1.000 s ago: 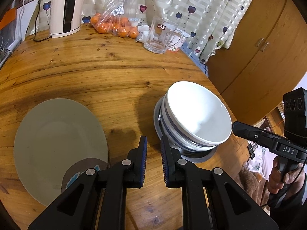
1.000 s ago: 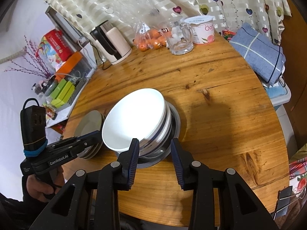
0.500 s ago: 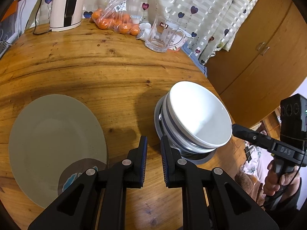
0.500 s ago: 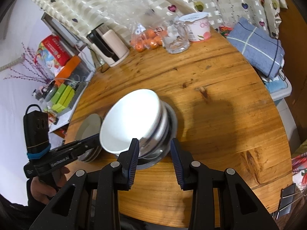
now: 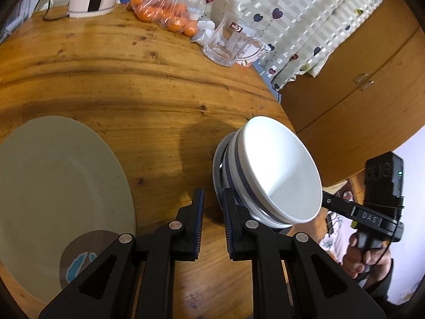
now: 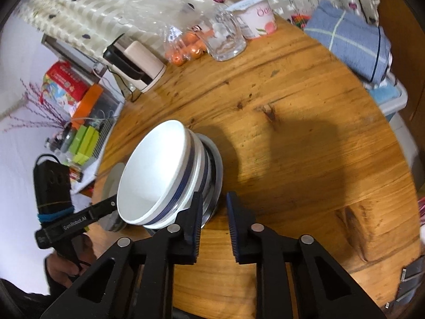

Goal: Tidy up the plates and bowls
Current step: 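Grip the rim of the nested bowl stack with both tools and lift it, then tilt the bowl stack with both tools and carry it over the beige plates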

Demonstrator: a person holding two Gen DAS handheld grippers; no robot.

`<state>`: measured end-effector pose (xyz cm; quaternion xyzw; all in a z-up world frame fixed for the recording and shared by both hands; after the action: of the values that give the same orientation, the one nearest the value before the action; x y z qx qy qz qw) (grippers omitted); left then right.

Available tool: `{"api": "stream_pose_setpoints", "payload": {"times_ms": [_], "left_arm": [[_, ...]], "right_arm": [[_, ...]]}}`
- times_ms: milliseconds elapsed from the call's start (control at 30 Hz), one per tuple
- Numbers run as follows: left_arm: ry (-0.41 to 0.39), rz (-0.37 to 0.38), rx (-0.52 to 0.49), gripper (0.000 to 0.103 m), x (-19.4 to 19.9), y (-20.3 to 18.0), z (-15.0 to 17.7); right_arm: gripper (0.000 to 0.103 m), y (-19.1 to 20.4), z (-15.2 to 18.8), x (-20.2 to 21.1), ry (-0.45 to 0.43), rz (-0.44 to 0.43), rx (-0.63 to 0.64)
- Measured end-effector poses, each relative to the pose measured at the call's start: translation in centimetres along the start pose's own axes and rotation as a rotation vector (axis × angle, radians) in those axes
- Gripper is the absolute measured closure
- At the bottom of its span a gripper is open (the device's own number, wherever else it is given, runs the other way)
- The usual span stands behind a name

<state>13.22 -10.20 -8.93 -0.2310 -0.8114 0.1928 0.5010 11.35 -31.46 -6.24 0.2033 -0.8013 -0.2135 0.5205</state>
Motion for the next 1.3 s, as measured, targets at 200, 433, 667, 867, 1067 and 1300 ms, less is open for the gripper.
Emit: {"api": "stream_pose_setpoints", "payload": {"times_ms": [200, 433, 667, 867, 1067, 1300], "left_arm": [[0.010, 0.066, 0.057, 0.088, -0.5, 0.5, -0.3], [0.024, 0.166, 0.161, 0.088, -0.9, 1.4, -0.5], [0.044, 0.234, 0.216, 0.091, -1.4, 1.7, -0.6], [0.054, 0.242, 0.210, 0.097, -1.4, 1.6, -0.8], [0.058, 0.246, 0.203, 0.098, -1.4, 1.6, -0.7], [0.056, 0.246, 0.191, 0.099, -1.4, 1.3, -0.7]], "right_arm": [[0.094, -1.0, -0.1, -1.0, 0.032, -0.107, -0.076], [0.094, -1.5, -0.6, -1.3, 0.047, -0.185, -0.123], [0.095, -1.9, -0.8, -1.2, 0.051, -0.221, -0.135], [0.096, -1.8, -0.8, -1.1, 0.049, -0.216, -0.116], [0.096, -1.6, -0.9, -0.9, 0.047, -0.215, -0.107], [0.096, -1.7, -0.9, -1.0, 0.049, -0.207, -0.110]]}}
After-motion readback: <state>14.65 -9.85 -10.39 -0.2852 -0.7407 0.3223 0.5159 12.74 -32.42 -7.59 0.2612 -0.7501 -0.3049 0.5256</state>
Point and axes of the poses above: each gripper's, at about its wrist camera, not at the fingertips, and x roughly against the way its jaws point, y to its left, z to its underside, the point moved 7 cm from there along -x, roughly the way its jaws point, and after that the axes turned 2 degrees about z, right-handed, at the moved point
